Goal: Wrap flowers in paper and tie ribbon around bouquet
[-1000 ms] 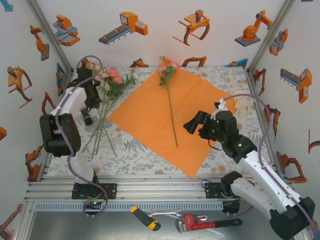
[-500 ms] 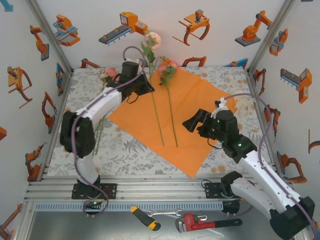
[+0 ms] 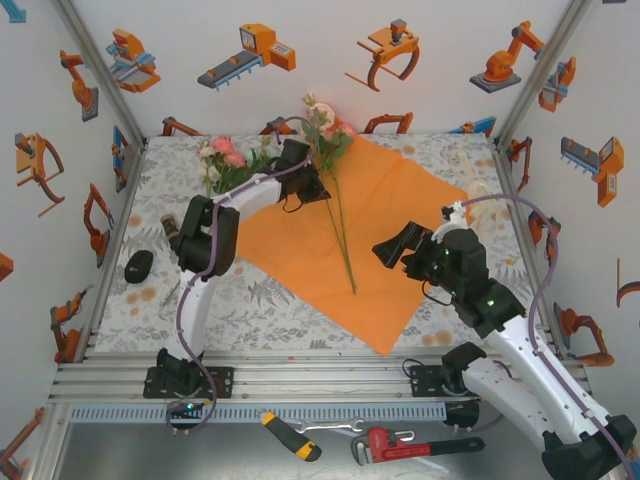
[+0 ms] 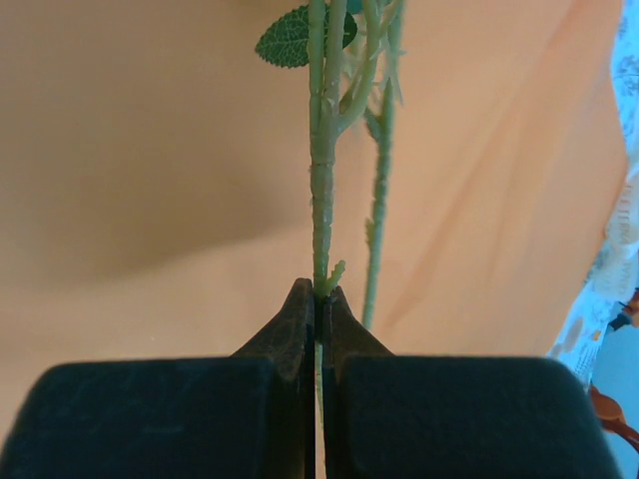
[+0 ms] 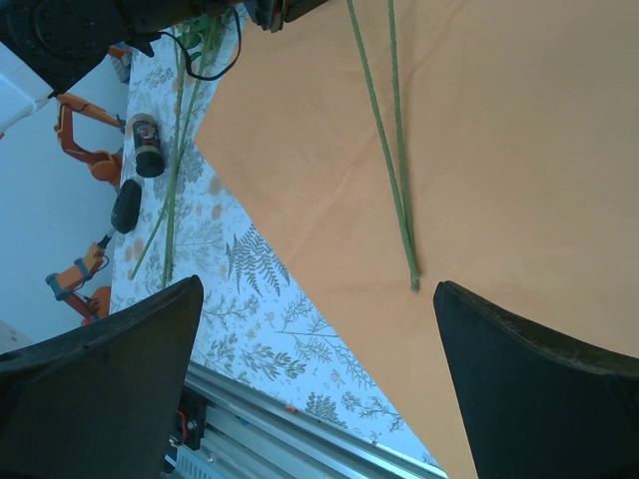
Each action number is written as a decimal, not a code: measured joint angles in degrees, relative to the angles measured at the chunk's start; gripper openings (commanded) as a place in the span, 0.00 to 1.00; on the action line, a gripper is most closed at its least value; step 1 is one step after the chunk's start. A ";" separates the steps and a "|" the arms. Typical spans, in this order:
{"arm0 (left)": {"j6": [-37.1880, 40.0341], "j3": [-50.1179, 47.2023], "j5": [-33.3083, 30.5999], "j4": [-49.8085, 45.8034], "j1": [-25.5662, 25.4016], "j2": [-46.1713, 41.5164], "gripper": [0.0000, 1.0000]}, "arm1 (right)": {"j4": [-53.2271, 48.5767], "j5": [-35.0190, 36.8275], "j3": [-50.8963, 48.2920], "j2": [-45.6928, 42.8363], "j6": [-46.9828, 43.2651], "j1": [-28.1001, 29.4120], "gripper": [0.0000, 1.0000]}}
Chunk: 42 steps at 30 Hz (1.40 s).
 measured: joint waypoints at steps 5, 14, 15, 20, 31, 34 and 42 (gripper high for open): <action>-0.79 0.11 1.57 1.77 0.48 2.71 0.17 | -0.85 0.42 0.00 0.00 0.00 0.00 0.88; -0.79 -2.47 1.73 2.43 1.51 -0.48 0.31 | -1.07 0.46 0.00 0.15 0.00 0.00 0.88; -0.02 -3.02 1.22 1.66 1.70 -1.88 0.32 | -1.05 0.46 0.00 0.26 0.00 0.00 0.88; 8.55 -5.33 -4.70 -4.26 3.30 -14.32 0.32 | -0.74 0.39 0.00 1.29 0.00 0.00 0.88; 37.00 -7.08 -28.04 -19.21 15.80 -29.49 0.28 | 3.30 -1.64 0.00 5.01 -0.04 0.00 0.88; 40.22 -9.25 -29.03 -22.56 19.41 -26.32 0.28 | 3.78 -2.14 0.00 5.62 -0.07 0.00 0.88; 41.68 -8.83 -25.57 -27.96 22.97 -15.52 0.30 | 3.43 -2.36 0.00 4.37 -0.07 0.00 0.88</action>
